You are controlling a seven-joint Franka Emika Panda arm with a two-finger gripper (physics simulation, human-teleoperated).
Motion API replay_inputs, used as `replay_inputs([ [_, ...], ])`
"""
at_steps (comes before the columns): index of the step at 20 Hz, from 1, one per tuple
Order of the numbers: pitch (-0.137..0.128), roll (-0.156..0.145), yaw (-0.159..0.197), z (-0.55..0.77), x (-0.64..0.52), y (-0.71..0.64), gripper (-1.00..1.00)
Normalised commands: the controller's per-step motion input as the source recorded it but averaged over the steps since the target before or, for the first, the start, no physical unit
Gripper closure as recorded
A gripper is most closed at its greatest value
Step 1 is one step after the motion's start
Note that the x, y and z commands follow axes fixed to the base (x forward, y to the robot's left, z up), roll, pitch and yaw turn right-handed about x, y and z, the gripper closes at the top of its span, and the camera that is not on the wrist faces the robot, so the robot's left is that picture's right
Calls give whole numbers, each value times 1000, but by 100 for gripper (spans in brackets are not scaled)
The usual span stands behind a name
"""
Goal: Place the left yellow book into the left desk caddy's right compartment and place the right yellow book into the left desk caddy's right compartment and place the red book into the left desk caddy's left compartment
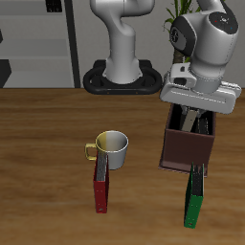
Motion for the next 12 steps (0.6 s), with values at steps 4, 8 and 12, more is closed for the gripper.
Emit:
replay_inputs([
  [4,40,14,-5,-177,41,-51,-100],
  [8,0,-9,58,-79,21,-11,-100],
  [12,1,-1,-2,-5,-13,-81,-100],
])
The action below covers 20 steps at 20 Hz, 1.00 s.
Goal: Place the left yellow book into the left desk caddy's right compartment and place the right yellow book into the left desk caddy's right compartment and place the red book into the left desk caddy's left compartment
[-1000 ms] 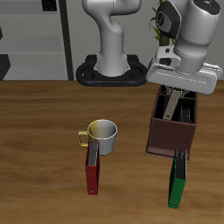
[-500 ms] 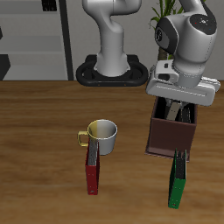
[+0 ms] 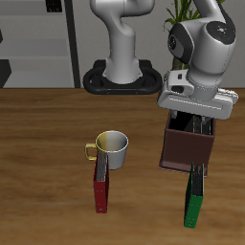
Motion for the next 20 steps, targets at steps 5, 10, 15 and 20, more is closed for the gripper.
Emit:
replay_inputs([
  [5,-15,-1,13,58,-21,-65,-100],
  [10,-34,-24,35,252,-50,-302,-100],
  [15,-35,-21,34,319,-54,-323,-100],
  [20,-37,-39,12,333,-78,-314,-100],
])
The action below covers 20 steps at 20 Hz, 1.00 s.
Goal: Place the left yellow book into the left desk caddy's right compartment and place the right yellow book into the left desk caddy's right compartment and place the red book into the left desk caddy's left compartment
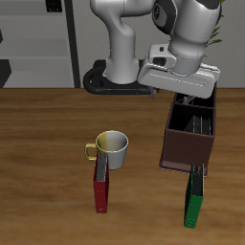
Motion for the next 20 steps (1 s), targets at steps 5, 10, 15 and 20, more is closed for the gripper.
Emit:
replay_inputs([
  [5,-28,-24,12,202,-11,-220,-100],
  [10,-17,18,41,109,135,-252,-100],
  [15,-72,-42,61,167,106,-352,-100],
  [20,8,9,10,80,149,-366,-100],
])
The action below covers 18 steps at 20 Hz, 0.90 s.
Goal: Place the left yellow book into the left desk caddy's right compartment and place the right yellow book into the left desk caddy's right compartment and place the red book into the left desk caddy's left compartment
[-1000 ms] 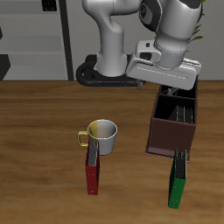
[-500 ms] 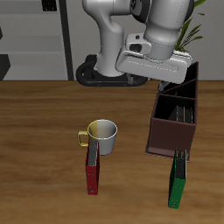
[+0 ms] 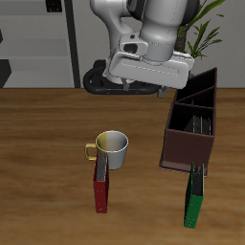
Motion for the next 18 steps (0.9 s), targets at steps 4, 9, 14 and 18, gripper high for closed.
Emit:
replay_inputs([
  [4,-31,83,86,93,122,-389,-100],
  [9,-14,71,135,65,204,-284,-100],
  [14,4,17,61,-40,182,-258,-100],
  [18,-8,-11,25,-87,269,-401,-100],
])
